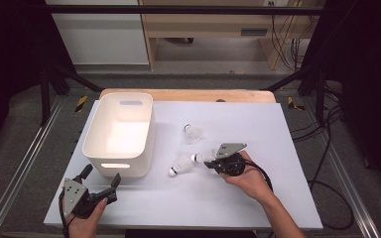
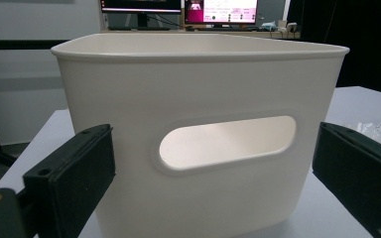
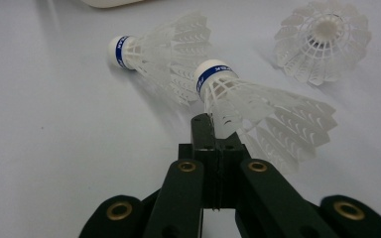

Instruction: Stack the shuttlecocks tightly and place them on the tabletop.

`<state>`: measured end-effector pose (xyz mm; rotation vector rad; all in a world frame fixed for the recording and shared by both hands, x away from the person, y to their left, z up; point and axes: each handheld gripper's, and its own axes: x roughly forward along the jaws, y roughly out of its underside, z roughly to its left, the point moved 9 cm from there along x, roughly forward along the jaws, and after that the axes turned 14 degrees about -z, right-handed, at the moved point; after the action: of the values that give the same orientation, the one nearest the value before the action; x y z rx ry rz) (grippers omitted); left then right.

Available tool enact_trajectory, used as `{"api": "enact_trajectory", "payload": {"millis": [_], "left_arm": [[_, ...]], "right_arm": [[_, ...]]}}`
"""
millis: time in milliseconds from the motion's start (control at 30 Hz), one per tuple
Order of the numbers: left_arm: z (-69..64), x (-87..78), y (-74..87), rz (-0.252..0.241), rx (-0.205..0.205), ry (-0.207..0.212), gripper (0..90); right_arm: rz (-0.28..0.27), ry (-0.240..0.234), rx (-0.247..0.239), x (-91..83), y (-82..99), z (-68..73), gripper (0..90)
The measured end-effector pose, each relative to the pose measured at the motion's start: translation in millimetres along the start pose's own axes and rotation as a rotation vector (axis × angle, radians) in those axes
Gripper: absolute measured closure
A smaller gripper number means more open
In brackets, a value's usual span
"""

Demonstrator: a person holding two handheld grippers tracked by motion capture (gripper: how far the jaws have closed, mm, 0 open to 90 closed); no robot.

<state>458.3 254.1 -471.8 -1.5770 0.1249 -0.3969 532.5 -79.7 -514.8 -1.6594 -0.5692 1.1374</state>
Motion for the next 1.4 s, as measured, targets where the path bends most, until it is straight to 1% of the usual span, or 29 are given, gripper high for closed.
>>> {"api": "enact_trajectory", "payload": {"millis": [133, 367, 833, 933, 1267, 1400], "left_arm": [[0.0, 0.4, 0.6, 0.002, -0.001, 0.000, 3.1], [-0.3, 0.6, 0.7, 0.002, -0.003, 0.001, 3.1], [-0.7, 1.5, 1.2, 0.003, -0.003, 0.003, 3.1], [-0.9, 1.7, 1.3, 0.003, -0.004, 0.004, 3.1], [-0.9, 1.7, 1.0, 0.002, -0.005, 0.004, 3.1], [-0.9, 1.7, 1.0, 0.003, -0.004, 0.004, 3.1]], "right_arm": [[-0.007, -0.015, 0.001, 5.5, -4.6, 1.4, 90.0], [0.012, -0.041, -0.009, 12.6, -3.9, 5.6, 90.0], [0.031, -0.075, -0.025, 15.2, -2.7, 14.8, 90.0], [0.035, -0.085, -0.028, 15.7, -2.7, 18.7, 90.0], [0.048, -0.130, -0.059, 18.0, -3.6, 35.6, 90.0], [0.048, -0.143, -0.063, 20.2, -3.0, 40.5, 90.0]]}}
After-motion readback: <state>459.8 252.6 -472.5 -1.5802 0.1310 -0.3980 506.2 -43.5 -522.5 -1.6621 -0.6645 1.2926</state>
